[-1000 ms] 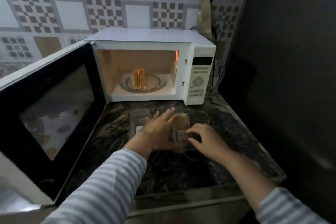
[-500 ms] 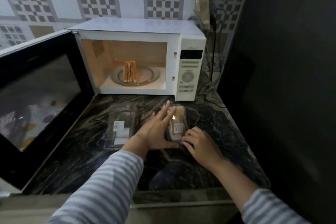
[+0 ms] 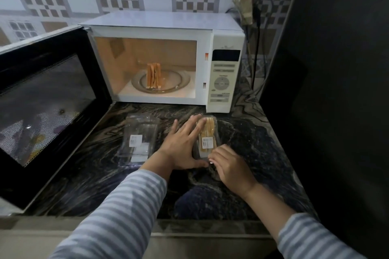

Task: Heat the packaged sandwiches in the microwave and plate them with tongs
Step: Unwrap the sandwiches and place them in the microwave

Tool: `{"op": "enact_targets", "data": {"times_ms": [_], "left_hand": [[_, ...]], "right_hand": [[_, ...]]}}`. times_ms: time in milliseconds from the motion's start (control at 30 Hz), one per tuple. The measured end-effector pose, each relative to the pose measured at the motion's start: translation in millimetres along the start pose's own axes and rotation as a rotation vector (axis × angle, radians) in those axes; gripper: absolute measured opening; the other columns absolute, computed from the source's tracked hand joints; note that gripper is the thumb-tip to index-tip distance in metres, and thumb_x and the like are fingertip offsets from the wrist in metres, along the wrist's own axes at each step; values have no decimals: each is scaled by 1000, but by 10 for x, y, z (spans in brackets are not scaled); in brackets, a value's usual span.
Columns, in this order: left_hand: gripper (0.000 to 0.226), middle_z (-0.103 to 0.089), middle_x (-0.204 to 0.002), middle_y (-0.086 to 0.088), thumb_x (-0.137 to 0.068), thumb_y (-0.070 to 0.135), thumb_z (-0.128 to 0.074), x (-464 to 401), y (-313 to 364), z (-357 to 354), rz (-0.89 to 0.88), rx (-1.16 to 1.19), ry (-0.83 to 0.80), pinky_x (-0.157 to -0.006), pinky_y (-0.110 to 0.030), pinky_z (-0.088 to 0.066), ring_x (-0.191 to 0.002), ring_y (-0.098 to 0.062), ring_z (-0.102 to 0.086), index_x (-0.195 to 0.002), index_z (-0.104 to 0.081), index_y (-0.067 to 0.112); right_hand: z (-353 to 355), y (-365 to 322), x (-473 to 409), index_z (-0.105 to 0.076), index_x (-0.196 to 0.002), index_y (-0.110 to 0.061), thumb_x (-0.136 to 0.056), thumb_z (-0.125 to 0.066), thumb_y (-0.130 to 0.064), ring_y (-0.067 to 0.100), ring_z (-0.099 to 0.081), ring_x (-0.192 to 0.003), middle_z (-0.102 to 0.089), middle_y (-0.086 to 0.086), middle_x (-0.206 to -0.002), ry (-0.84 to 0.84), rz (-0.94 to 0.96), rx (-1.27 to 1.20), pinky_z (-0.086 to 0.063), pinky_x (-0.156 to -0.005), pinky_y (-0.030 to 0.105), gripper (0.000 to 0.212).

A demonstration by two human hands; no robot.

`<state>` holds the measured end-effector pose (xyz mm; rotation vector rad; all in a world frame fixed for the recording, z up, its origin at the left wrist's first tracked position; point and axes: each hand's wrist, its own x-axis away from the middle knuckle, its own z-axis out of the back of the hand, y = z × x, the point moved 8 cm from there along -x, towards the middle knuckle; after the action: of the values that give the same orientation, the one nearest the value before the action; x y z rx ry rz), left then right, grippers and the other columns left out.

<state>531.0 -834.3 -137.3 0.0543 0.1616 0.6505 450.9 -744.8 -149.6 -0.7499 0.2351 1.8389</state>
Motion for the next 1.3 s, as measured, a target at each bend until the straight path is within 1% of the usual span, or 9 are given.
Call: {"op": "enact_targets", "data": {"times_ms": [167,433,600,700,767,867,1000,1133,1300], "left_hand": [[123,12,-159,4,-68,71,-63,-1,23,12,6,-12,-11,-118,-51,4,-146,-13,11,-150,13,19],[133,15,-158,6,-60,72,-68,-141,29,22,7,12,-74,-116,-54,4,-147,-13,8,-150,14,20],[117,11,-159,12,-65,76,-61,-269,-43,310,23,192,-98,-117,-55,-9,-146,-17,-9,-152,2,29],[95,1,-160,11,-74,75,-52,-371,-88,515,32,290,-71,-117,-47,-20,-144,-20,-23,-151,-15,34],[86,-6,-160,9,-77,74,-47,-441,-130,608,54,330,-54,-114,-40,-24,-142,-21,-28,-149,-23,34],[80,-11,-160,5,-81,73,-42,-551,-160,672,85,347,-61,-114,-34,-23,-141,-19,-30,-148,-27,33],[82,-15,-159,2,-79,76,-41,-636,-186,710,85,374,-68,-114,-32,-22,-142,-19,-27,-147,-31,31],[89,-15,-159,2,-72,83,-37,-639,-209,696,94,400,-90,-113,-34,-22,-142,-18,-27,-146,-32,34],[80,-18,-159,0,-78,76,-43,-612,-232,714,91,430,-80,-114,-34,-19,-143,-18,-23,-146,-34,32]], "right_hand": [[14,-13,3,-67,-84,-4,-92,-50,-7,20,-54,-80,-62,6,-84,38,7,15,-47,-75,28,19],[168,5,30,-67,-88,-4,-95,-47,-13,17,-52,-89,-62,7,-89,193,-49,13,-44,-91,28,23],[335,372,225,-59,-119,-4,-97,-37,-20,20,-54,-109,-58,10,-115,446,-542,-225,-36,-98,15,34],[153,503,175,-56,-125,-6,-93,-50,-15,26,-55,-116,-59,12,-121,322,-729,-246,-36,-99,21,34],[72,486,-6,-54,-128,-9,-90,-58,-25,25,-53,-118,-58,11,-125,251,-758,-280,-40,-99,30,41],[41,405,-354,-51,-129,-10,-84,-69,-32,27,-57,-113,-61,10,-123,239,-748,-234,-43,-92,32,53],[-77,447,-556,-34,-145,-17,-81,-68,-45,30,-59,-113,-63,11,-124,198,-907,-147,-49,-92,38,78],[-165,531,-606,-39,-139,-30,-83,-59,-48,28,-65,-103,-70,6,-106,80,-1010,-83,-52,-84,37,62],[-67,480,-662,-54,-126,-25,-90,-52,-35,31,-64,-103,-69,12,-107,83,-1012,-46,-48,-82,35,37]]}}
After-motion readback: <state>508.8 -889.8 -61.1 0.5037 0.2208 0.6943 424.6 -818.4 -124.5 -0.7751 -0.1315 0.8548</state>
